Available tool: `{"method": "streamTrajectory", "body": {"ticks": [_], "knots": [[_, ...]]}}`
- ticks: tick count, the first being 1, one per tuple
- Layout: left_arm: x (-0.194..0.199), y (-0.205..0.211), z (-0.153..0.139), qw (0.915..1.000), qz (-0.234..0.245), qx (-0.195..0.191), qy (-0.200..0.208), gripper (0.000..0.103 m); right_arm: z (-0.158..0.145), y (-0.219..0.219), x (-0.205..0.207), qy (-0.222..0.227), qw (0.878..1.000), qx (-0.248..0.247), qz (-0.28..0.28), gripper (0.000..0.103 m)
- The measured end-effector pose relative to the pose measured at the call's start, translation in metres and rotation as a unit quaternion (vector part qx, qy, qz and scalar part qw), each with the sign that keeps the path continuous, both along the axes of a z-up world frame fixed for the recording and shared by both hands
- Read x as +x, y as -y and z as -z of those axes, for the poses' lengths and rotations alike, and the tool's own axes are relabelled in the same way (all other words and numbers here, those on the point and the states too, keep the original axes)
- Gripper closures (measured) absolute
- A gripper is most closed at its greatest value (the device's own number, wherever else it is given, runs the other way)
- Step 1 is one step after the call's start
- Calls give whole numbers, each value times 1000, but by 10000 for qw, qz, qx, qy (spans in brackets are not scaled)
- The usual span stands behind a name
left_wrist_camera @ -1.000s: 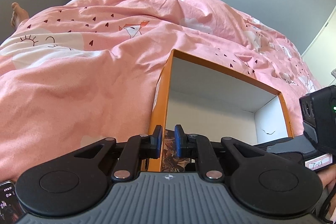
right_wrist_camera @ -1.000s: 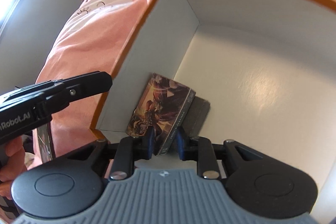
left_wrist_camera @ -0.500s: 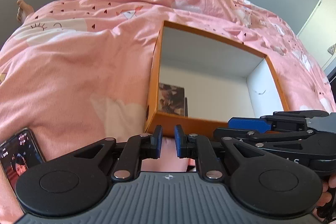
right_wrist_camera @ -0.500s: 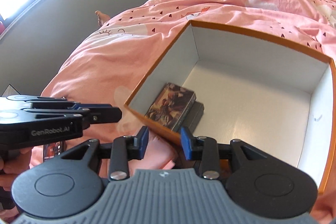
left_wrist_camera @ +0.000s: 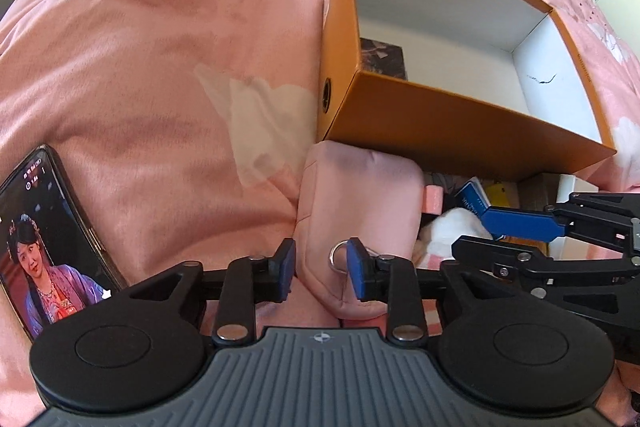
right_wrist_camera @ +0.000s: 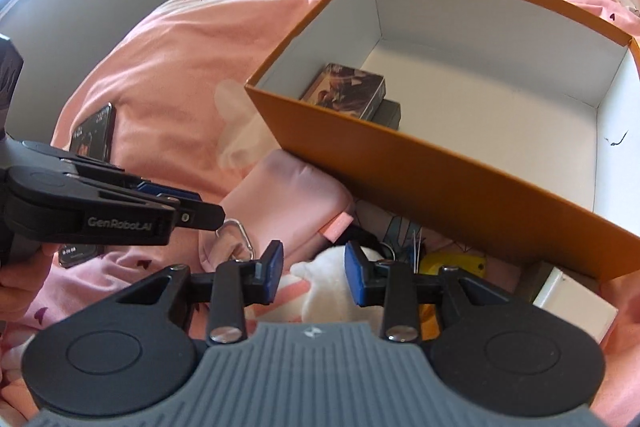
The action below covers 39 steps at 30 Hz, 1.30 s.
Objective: Organize objects
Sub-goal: 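Grasp the pink pouch by its clip with the left tool, then grasp the pink pouch with the right tool while the left tool grasps the pink wallet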
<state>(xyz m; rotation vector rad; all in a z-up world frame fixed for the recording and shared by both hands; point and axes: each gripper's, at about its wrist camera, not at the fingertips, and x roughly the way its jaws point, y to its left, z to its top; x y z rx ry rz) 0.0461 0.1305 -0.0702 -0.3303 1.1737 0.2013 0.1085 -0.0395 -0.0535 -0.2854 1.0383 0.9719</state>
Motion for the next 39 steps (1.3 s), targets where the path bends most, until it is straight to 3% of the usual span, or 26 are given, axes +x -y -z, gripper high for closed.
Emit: {"method": "streamTrajectory", "body": {"ticks": [3,10,16,20,28,34,37,39], "knots": [[0,-1,6,9999,25,-84,-82,52,0,-2,-6,28,9998,-8,-172,59],[4,-6,24,9987,-112,-488,-119,40,7,-1,-5,-42,9998,-157,-63,58],[0,2,16,9992,-102,-392,-2,61,4,1,-6,48,9998,-164,-32,58],[0,6,0,9992,-40,-398,89,66,-1,0,-16,148,9994,-93,-311,58],[-8,3,-31,9967,-214,-661,408,71,-12,-4,-41,326,9952,103,-922,49],[-12,0,-48,9926,-384,-952,653,72,-16,-6,-63,831,9879,52,-1306,37],[-15,0,-55,9869,-329,-1393,745,72,-18,-5,-70,1112,9851,21,-1314,37],[-17,4,-61,9881,-296,-1293,778,72,-20,-3,-72,1289,9837,-10,-1253,35]]}}
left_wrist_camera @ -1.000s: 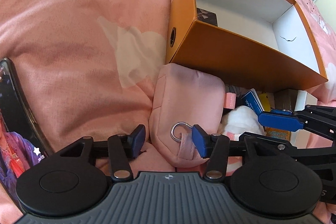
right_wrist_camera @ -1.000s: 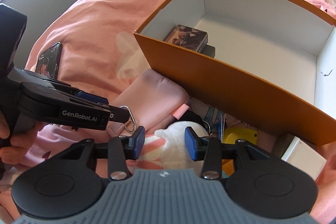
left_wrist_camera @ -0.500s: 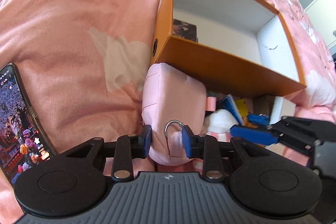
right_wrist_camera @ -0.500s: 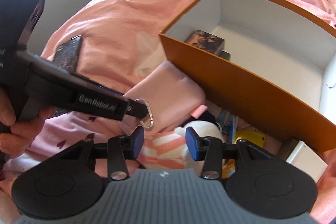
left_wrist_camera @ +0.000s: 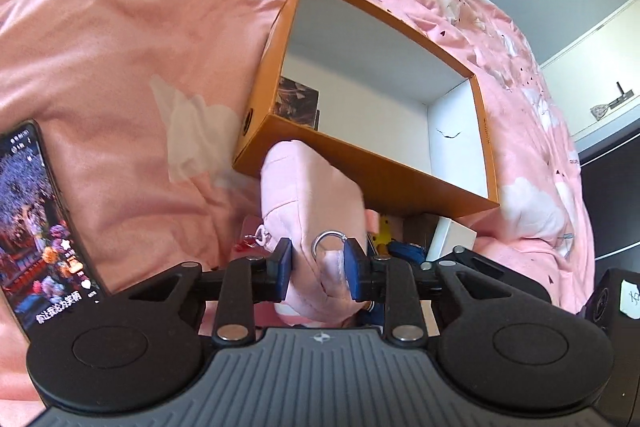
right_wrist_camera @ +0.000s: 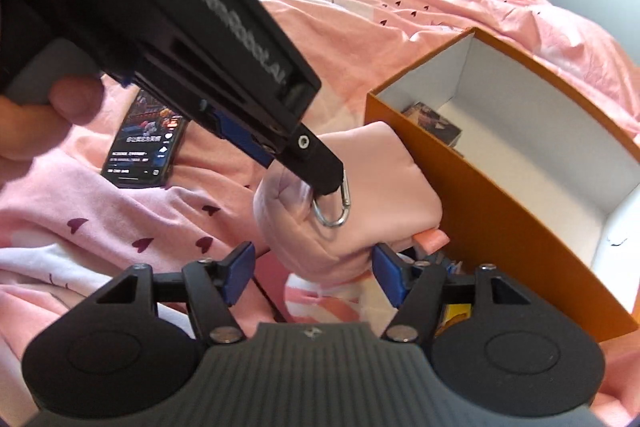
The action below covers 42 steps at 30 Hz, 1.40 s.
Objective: Organize objects
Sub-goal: 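Grasp the pink pouch with the right tool while the left tool grasps the pink wallet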
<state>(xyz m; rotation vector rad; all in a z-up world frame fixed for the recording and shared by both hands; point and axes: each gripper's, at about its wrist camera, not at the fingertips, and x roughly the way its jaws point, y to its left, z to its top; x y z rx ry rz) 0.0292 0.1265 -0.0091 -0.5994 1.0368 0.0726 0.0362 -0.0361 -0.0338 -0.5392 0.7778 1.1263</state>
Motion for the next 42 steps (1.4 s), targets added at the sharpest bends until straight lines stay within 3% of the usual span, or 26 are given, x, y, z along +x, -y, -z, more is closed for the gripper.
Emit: {"method": "streamTrajectory", "body": {"ticks": [8,11,13,16,19,23,29,31,36,38,42], "knots": [[-2,2,3,9976,132,-673,-27,72,-6,21,-20,950,9955,-22,3,32],[1,9,3,9969,222,-749,-12,68,-8,33,-26,1074,9942,21,-41,46],[3,13,4,9962,274,-825,-11,64,-12,41,-25,920,9957,62,10,64],[0,16,0,9973,293,-676,68,61,-19,54,-18,753,9968,128,238,75],[-3,18,-8,9979,308,-504,269,55,-30,67,-6,446,9977,248,443,77],[-3,16,-15,9989,330,-87,310,54,-46,86,20,-354,9956,411,764,79],[12,6,26,9969,440,474,-447,55,-52,109,71,-1803,9750,483,1202,79],[19,3,45,9939,444,682,-751,55,-45,110,88,-2078,9681,388,1348,78],[31,-2,78,9900,471,614,-1180,57,-21,102,124,-2198,9551,391,1948,78],[34,-1,87,9880,492,588,-1341,56,-17,95,133,-2033,9549,404,2124,77],[39,-2,101,9854,503,542,-1532,53,-9,90,135,-1804,9544,533,2317,65]]}}
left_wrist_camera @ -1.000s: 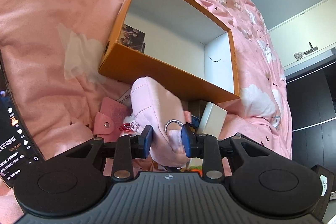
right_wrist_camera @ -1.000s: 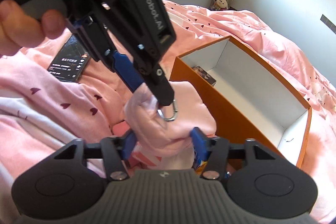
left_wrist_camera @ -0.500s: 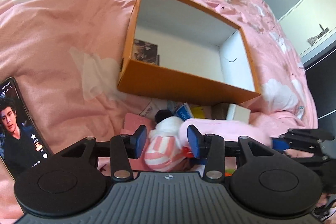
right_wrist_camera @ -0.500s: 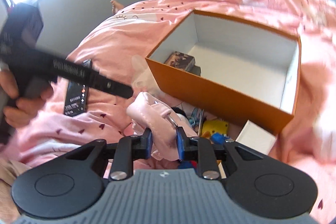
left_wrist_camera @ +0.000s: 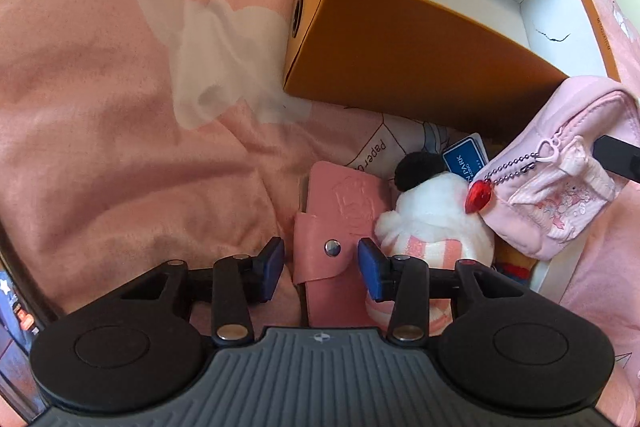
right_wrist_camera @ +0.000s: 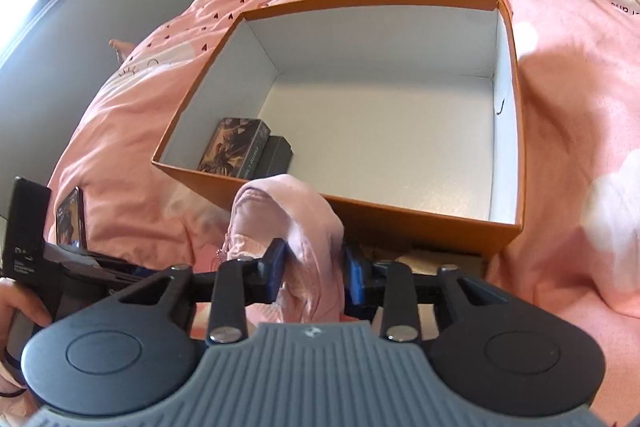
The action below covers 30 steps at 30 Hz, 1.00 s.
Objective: Organize objects
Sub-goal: 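Grasp the pink pouch with the right tool while the left tool grasps the pink wallet, then carry the pink pouch and pink wallet with both tools over the orange box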
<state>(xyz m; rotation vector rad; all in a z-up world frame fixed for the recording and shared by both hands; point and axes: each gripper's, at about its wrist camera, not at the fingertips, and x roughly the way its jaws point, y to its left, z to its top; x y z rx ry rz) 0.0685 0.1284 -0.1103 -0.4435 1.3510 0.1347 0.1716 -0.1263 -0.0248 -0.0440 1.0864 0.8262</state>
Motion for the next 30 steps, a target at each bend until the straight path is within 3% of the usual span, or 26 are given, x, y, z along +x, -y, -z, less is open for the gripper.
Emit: {"method": "streamTrajectory", "body": {"ticks": [3,9,13,23,28,30], "knots": [[1,-2,8,10000,-28,-68,-47,50,1,8,-6,108,9996,160,208,46],[2,0,11,9998,21,-201,-13,56,3,20,-34,332,9987,218,322,38],[-6,2,4,9999,-12,-89,130,68,6,15,-44,390,9986,126,336,38],[-29,11,-25,9980,-27,342,526,69,-18,37,-67,856,9943,226,600,39],[-29,8,-61,9928,-70,738,939,70,-1,19,-65,769,9960,-23,465,40],[-29,8,-74,9898,-90,873,1123,70,6,13,-61,840,9951,-94,513,44]]}}
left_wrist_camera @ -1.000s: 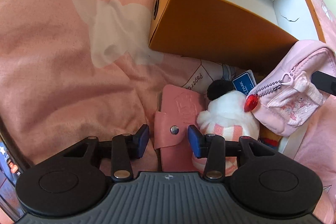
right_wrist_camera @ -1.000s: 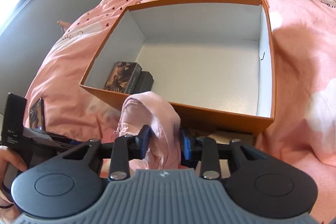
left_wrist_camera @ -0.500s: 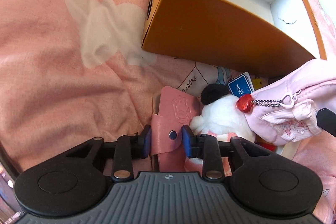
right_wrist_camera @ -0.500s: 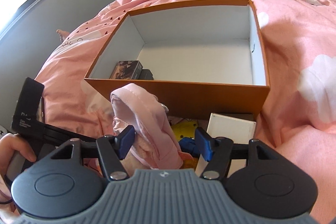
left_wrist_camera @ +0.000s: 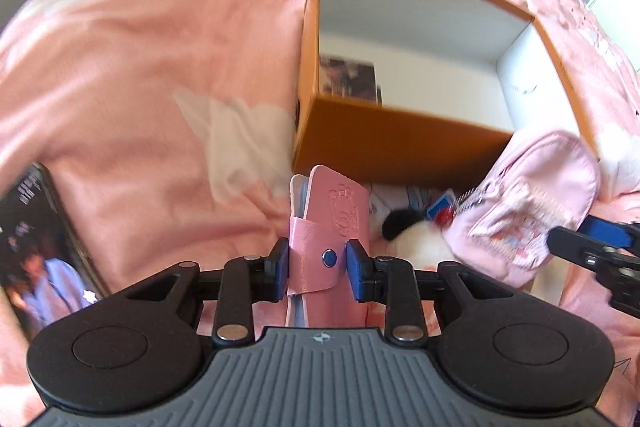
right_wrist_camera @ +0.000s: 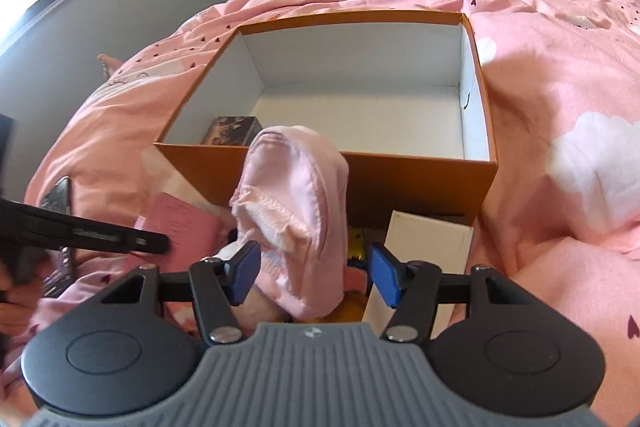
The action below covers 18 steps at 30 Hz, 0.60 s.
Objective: Organize objects
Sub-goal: 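Carry the pink pouch and pink wallet with both tools over the orange box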
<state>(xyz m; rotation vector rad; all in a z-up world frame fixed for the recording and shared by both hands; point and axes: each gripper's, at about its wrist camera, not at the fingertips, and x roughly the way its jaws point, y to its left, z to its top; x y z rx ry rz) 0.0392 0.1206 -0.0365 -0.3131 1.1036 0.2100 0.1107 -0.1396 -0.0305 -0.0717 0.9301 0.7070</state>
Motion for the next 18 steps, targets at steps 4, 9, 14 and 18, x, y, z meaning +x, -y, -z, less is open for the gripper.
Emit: {"method": "streamTrajectory", "body": {"ticks": [4,9,14,18], "knots": [[2,-2,-23,9994,20,19,349,70,8,-7,7,-132,9999,6,-66,61],[3,5,-43,9973,192,-180,688,70,7,-5,4,-51,10000,9,-6,78],[8,9,-56,9945,343,-299,941,70,-2,0,0,42,9999,94,-36,85],[15,10,-69,9920,508,-348,1100,70,-23,7,1,137,9995,229,-145,86]]}}
